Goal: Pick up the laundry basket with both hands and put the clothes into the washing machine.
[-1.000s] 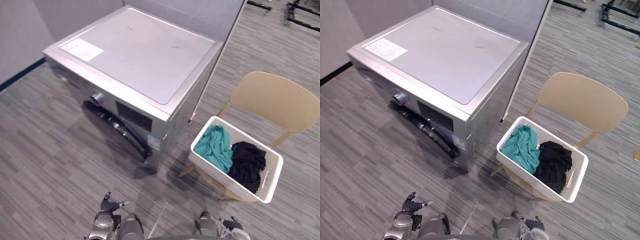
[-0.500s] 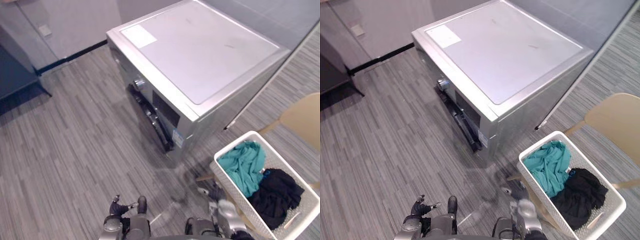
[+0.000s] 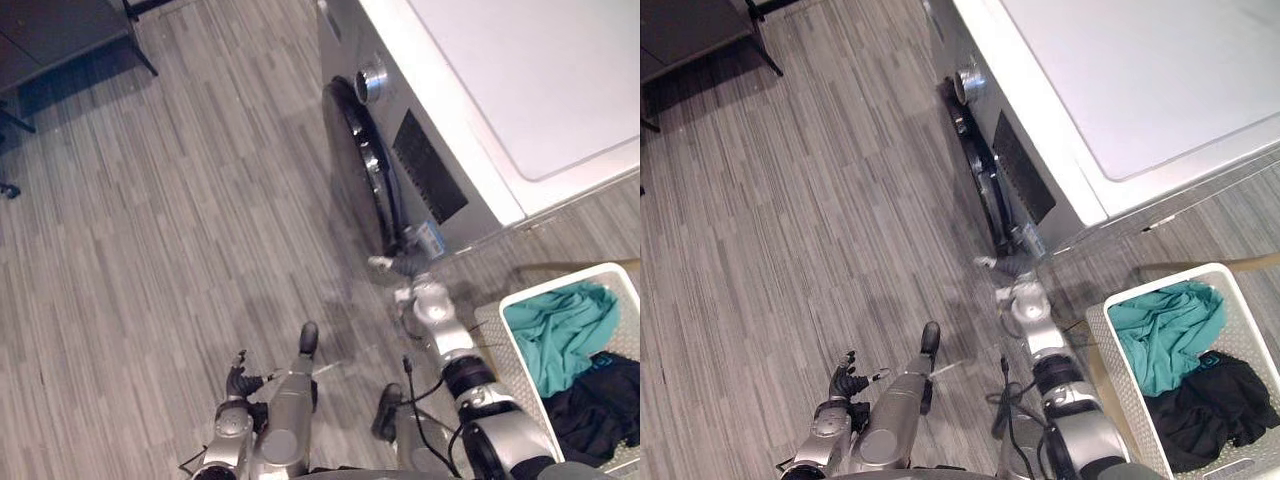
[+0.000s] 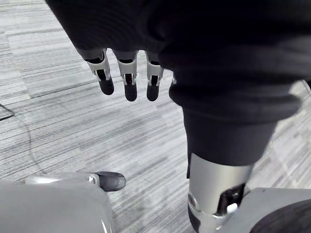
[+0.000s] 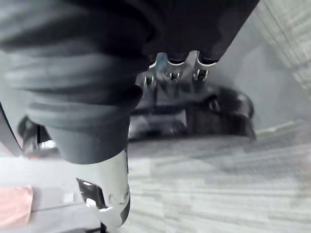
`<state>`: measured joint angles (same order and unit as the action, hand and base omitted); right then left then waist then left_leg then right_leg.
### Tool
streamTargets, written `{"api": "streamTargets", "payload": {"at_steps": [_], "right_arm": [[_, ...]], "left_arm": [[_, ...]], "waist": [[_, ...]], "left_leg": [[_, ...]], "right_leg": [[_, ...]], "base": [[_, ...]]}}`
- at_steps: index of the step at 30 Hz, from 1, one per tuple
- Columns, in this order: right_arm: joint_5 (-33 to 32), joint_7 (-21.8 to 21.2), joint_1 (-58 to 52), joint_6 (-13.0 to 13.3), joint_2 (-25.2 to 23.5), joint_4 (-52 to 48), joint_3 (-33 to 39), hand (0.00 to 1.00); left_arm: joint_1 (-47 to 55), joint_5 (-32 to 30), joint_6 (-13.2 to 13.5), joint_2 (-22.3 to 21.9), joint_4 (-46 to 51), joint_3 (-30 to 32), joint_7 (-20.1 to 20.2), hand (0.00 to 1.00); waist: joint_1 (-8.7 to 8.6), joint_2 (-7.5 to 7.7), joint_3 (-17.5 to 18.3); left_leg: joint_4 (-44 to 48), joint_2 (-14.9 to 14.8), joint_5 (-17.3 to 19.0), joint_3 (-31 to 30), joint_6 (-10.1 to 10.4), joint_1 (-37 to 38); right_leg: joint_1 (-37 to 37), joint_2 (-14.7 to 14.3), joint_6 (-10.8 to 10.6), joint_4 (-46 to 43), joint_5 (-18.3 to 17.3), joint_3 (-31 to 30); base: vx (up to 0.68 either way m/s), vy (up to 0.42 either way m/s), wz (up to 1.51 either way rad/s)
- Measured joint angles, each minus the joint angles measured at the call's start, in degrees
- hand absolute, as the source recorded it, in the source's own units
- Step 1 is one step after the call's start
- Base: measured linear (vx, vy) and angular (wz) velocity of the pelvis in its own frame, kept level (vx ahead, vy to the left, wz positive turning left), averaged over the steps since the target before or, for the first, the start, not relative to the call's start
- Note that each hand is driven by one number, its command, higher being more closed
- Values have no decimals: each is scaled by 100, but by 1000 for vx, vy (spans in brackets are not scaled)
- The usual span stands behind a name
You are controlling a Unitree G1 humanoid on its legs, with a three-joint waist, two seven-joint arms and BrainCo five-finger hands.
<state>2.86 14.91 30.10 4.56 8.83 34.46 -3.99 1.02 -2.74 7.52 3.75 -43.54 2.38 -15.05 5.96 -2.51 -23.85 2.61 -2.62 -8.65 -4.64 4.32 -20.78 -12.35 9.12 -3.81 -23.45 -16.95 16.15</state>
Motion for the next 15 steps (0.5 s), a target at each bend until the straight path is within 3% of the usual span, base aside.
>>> {"api": "streamTargets", "payload": {"at_steps": [3,7,15], "right_arm": [[-1,21,129,-1,133,17,-14,0],[-32,9,549,-7,182,460,-56,0],[-774,102,1477,-92,159,1027,-187,0]], "left_arm": [[-2,0,17,112,-14,-9,-6,0],[-1,3,-17,171,-91,-46,-2,0],[-214,217,4,224,-74,-297,7,0]], "waist": [[109,-10,-99],[123,-26,-148],[315,-105,-249]], "left_leg": [[-70,1,-71,-15,-11,-47],[-218,-1,-225,-84,-24,-147],[-285,61,-382,-497,65,-493]], "right_leg": [[-157,2,-8,-97,-14,-106],[-351,2,-8,-213,-14,-93],[-624,24,-14,-477,-130,152]], "base": [[-83,-7,-7],[-62,-24,5],[-3,-40,23]]}}
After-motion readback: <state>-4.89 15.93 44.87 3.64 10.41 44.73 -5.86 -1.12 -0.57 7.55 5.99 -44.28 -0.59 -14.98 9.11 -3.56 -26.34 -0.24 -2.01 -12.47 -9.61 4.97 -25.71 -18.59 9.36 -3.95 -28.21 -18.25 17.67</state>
